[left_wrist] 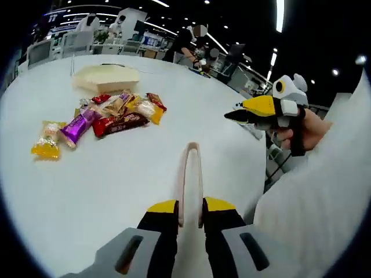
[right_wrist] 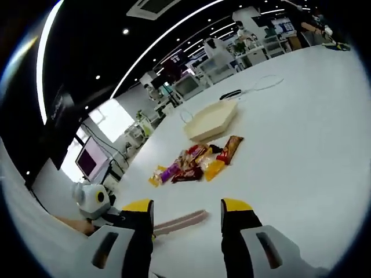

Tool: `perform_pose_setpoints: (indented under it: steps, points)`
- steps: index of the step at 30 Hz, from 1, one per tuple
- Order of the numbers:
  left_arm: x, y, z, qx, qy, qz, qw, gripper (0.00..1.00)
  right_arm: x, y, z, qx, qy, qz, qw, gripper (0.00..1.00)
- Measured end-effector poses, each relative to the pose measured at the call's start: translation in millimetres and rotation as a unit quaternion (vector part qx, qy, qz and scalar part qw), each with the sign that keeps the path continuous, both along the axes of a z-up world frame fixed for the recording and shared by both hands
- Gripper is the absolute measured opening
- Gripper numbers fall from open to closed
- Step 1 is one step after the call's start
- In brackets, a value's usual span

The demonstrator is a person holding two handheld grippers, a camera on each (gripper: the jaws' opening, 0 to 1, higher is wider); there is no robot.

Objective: Place the target food into the container with the food tongs after gripping and lifting it, then release it inside without dropping or visibly crushing the food.

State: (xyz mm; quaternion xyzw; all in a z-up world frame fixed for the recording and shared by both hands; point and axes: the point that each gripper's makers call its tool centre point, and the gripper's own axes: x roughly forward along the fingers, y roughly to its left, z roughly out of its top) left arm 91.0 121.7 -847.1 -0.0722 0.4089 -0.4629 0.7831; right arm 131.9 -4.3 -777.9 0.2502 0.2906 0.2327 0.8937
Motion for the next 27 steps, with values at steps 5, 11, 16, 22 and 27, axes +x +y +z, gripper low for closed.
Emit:
perform_pose_setpoints:
  steps: [5, 11, 16, 22, 27]
  points:
    - [-3.2, -2, 1.0, -0.010, 0.043, 0.009, 0.9990, 0.12, 3, -1, 3.5, 0.012, 0.000, -0.004, 0.9999, 0.46]
    - [-4.6, -5, 5.3, -0.025, 0.074, 0.019, 0.9968, 0.06, 1, -3, 6.8, 0.035, 0.002, -0.016, 0.9993, 0.45]
    - [2.5, 1, 12.6, -0.022, 0.065, 0.041, 0.9968, 0.04, -4, -1, 7.2, 0.036, 0.003, -0.005, 0.9993, 0.43]
    - [5.3, 6, 27.6, -0.040, 0.068, 0.054, 0.9954, 0.04, -12, 6, 8.2, 0.058, 0.002, 0.004, 0.9983, 0.43]
    - [8.7, 11, 38.3, -0.050, 0.064, 0.072, 0.9941, 0.05, -23, 28, 10.3, 0.077, 0.006, 0.054, 0.9956, 0.43]
